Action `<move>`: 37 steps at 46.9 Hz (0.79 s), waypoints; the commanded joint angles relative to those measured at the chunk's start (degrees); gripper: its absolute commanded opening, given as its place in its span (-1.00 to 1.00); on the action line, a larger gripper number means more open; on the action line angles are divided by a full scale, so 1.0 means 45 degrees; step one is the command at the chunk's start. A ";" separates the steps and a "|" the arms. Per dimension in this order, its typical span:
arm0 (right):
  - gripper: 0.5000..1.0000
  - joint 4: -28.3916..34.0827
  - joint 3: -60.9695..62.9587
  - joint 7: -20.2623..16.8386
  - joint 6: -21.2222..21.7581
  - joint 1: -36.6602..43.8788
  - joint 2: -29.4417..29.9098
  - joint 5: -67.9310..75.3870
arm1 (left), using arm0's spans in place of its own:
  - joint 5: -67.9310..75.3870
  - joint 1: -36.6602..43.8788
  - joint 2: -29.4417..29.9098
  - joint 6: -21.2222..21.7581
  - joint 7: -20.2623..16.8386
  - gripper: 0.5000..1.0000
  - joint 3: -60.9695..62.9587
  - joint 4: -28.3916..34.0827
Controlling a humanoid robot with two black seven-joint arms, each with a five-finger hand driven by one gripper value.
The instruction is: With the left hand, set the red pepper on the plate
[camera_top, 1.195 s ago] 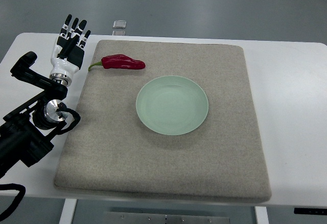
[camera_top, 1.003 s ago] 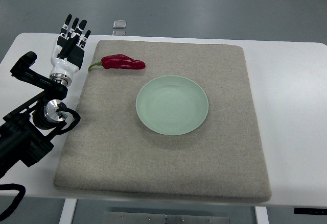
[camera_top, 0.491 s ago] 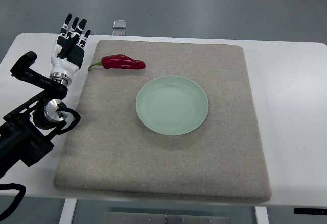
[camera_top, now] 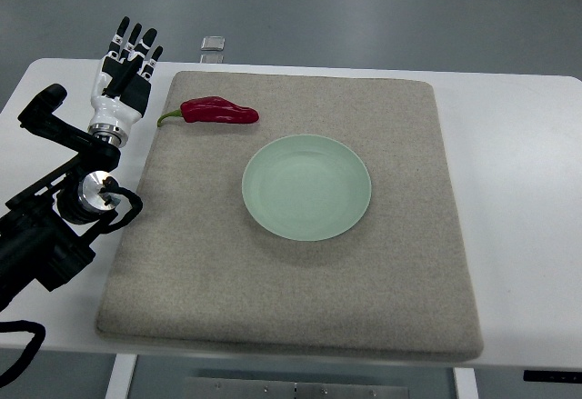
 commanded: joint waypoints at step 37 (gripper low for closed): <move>0.73 -0.0010 0.0000 -0.0003 -0.0001 -0.0010 0.0000 0.0000 | 0.0021 -0.0608 -0.0115 0.0137 0.0085 0.99 0.0094 0.0468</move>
